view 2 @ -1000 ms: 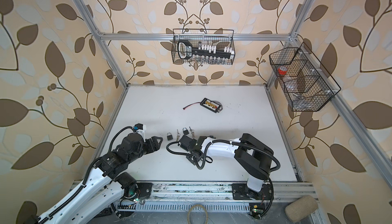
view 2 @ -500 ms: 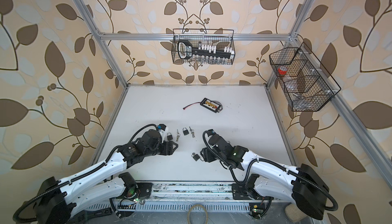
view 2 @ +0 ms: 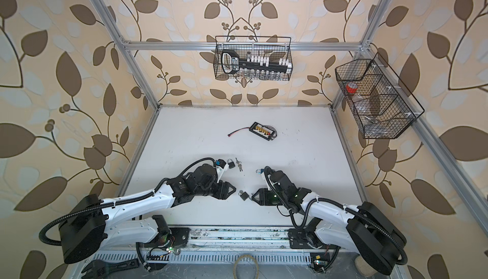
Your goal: Lock with the key
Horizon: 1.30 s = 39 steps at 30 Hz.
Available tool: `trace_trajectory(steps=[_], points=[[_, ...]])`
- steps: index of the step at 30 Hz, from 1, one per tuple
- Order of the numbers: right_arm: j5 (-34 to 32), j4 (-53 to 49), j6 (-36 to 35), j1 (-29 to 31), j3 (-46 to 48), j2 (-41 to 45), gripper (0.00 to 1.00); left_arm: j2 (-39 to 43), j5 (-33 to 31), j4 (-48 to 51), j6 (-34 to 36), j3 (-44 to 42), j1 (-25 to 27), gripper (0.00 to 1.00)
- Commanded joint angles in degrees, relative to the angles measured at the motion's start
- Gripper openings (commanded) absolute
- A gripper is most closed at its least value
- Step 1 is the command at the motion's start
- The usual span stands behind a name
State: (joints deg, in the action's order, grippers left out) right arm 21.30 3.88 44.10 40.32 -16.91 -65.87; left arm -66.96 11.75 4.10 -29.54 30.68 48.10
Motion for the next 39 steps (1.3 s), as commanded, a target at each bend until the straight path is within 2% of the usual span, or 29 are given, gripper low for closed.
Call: trace_trajectory(steps=[1,11,24,27,31,39], points=[[2.9,4.2,0.1,-0.3,1.1,-1.9,0.45,0.6,0.7,-2.8,0.3,1.6,0.5,0.61],[3.5,7.3,-1.2,-0.3,0.4,-7.8,0.34,2.4,-0.9,-1.4,-0.1,1.7,0.5,0.63],[3.0,9.0,-3.2,-0.3,-1.1,-11.1,0.18,6.5,-3.3,0.5,-1.3,-0.2,0.5,0.65],[2.3,7.6,-4.1,-0.3,-1.8,-9.7,0.13,7.7,-3.8,1.5,-1.4,0.1,0.5,0.67],[0.3,3.1,-6.1,-0.3,-4.4,-6.1,0.0,10.2,-5.2,3.2,-1.3,0.3,0.4,0.68],[-3.8,-6.6,-13.5,-0.3,-9.7,3.0,0.0,16.1,-10.6,11.2,0.3,4.3,0.4,0.69]])
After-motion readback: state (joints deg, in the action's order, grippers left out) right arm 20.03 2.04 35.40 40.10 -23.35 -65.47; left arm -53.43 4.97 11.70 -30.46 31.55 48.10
